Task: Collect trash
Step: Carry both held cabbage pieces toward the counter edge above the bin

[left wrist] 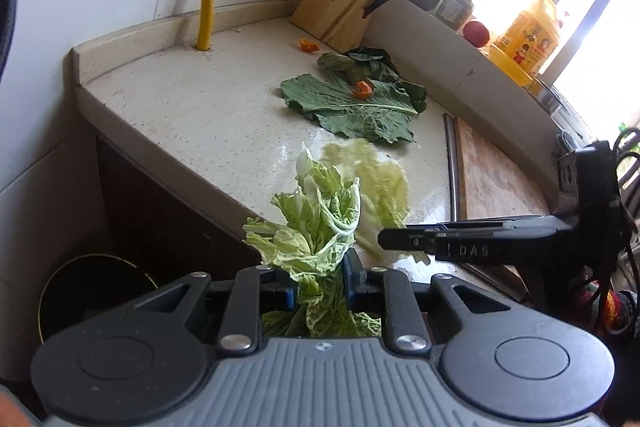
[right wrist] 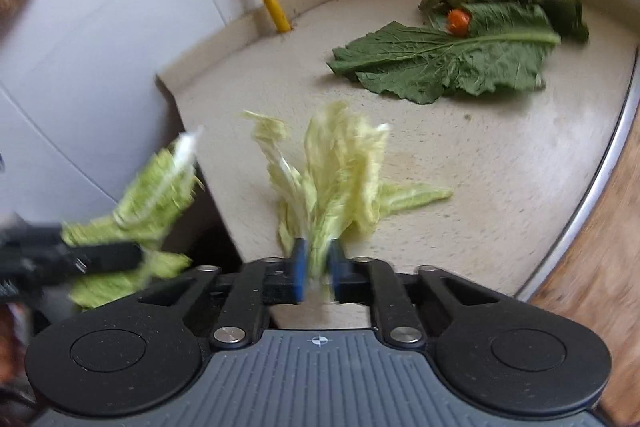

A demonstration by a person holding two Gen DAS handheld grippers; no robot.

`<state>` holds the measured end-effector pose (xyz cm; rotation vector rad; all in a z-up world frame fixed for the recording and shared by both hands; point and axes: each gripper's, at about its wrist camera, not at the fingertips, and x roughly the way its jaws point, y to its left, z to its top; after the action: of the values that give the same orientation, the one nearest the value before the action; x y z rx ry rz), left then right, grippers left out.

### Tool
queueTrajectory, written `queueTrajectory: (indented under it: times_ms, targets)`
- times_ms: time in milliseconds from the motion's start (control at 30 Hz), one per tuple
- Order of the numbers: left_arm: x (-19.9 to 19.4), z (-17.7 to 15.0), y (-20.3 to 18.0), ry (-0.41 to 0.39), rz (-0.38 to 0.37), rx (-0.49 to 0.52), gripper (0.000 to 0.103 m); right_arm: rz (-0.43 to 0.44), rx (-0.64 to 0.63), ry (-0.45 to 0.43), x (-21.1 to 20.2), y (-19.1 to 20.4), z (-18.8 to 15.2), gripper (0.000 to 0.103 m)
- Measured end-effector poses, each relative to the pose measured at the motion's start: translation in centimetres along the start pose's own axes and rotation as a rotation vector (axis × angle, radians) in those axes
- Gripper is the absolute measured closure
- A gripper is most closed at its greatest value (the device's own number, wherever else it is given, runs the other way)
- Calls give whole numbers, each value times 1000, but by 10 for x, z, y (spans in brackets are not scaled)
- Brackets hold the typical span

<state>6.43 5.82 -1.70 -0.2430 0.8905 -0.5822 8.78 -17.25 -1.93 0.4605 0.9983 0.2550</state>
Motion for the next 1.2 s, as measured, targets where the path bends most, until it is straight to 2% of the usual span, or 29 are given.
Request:
queueTrajectory:
  times_ms: [33,133,200,333,600,900,1100,1200]
  targets:
    - [-1,1,-1,-3,-1,8,84,44,43,-10,-3,-4,1,91]
    - [-5,3,-2,-14,-4,20,84,100,130,-38,-8,-15,5,91]
    - [-5,4,-2,-18,-5,20,84,94,160,-44,-7,-22,5,91]
    - [-4,3,-2,-17,-12,18,84,141,219,-30,-4,-31,2,91]
    - [3,4,-5,9,-13,25,84,302,416,-52,0,-55,-2,91]
    - [6,11,-7,10,-11,32,84,516,631,-144,-2,-84,-6,91]
    - [4,17,-9,0,-20,42,84,603,665,-188,-9,-89,-2,91]
    - [3,22,-9,-10,-26,37,84,616,655,-213,-15,-87,5,91]
